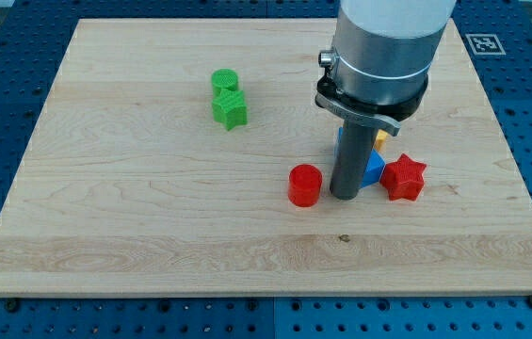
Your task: Slide the red circle closer to the green star
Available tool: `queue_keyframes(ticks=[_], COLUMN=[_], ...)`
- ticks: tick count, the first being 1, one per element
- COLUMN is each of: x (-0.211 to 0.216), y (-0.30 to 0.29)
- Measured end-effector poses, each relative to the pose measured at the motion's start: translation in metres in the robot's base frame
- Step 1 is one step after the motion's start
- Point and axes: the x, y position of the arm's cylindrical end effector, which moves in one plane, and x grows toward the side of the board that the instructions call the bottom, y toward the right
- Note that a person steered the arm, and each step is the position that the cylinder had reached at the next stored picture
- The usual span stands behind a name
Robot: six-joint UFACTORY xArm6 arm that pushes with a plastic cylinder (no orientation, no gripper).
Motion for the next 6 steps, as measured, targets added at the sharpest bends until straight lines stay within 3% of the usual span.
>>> queue_keyframes(ticks=[1,2,6], x=[-0.002,-0.002,0.006], y=[-0.005,-0.07,-0.076])
